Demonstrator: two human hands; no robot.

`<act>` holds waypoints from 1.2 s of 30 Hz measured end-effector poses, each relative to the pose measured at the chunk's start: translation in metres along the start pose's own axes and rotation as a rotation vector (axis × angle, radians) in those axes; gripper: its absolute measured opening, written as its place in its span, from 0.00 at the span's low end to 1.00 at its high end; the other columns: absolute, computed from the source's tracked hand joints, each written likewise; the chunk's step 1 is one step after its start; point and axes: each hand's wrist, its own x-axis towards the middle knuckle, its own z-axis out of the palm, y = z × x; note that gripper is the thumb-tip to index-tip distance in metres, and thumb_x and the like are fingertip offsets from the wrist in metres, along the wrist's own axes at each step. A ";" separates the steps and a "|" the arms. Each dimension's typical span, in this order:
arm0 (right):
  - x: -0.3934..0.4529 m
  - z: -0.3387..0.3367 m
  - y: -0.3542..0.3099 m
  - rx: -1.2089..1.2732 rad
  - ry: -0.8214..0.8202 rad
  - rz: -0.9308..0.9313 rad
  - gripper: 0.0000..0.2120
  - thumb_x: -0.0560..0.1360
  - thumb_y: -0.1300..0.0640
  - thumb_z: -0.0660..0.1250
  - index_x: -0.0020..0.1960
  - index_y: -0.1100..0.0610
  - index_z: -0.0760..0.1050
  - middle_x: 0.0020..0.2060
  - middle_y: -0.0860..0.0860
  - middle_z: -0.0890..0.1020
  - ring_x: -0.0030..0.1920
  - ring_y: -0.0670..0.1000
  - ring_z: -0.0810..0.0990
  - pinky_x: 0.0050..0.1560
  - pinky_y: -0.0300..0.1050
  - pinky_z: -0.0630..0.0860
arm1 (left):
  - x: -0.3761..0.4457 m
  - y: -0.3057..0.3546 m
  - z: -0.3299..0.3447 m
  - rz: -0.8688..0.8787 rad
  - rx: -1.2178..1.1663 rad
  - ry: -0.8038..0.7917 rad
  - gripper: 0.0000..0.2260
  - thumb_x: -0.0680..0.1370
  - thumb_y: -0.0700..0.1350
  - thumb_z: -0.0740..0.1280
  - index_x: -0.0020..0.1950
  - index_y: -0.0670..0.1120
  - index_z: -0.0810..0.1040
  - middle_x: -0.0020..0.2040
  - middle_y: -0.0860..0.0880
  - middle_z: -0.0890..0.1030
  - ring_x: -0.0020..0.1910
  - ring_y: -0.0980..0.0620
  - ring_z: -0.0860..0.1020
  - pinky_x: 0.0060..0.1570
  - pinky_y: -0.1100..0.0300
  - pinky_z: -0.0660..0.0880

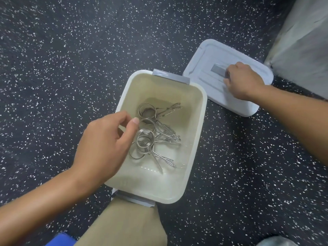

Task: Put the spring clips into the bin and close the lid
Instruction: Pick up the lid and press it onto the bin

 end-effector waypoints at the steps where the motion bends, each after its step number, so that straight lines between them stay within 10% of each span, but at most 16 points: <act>1: 0.002 0.002 -0.001 -0.022 0.004 -0.002 0.15 0.81 0.52 0.61 0.61 0.61 0.73 0.60 0.61 0.73 0.60 0.64 0.72 0.54 0.60 0.76 | 0.000 0.000 0.000 -0.004 0.007 0.001 0.17 0.79 0.61 0.58 0.40 0.52 0.77 0.35 0.52 0.84 0.35 0.48 0.84 0.40 0.48 0.80; 25: -0.007 -0.011 0.013 -0.142 -0.123 -0.003 0.28 0.79 0.41 0.61 0.62 0.66 0.70 0.60 0.65 0.75 0.59 0.66 0.75 0.54 0.57 0.72 | -0.010 0.014 0.005 -0.003 0.079 -0.089 0.14 0.80 0.58 0.62 0.39 0.53 0.78 0.33 0.52 0.82 0.30 0.55 0.79 0.40 0.52 0.78; 36: -0.105 -0.068 0.027 0.323 0.058 0.238 0.23 0.76 0.43 0.63 0.36 0.63 0.71 0.31 0.57 0.77 0.31 0.57 0.72 0.32 0.50 0.66 | -0.020 0.022 0.001 -0.003 0.122 -0.117 0.14 0.81 0.57 0.62 0.39 0.53 0.77 0.31 0.51 0.82 0.32 0.52 0.78 0.38 0.54 0.76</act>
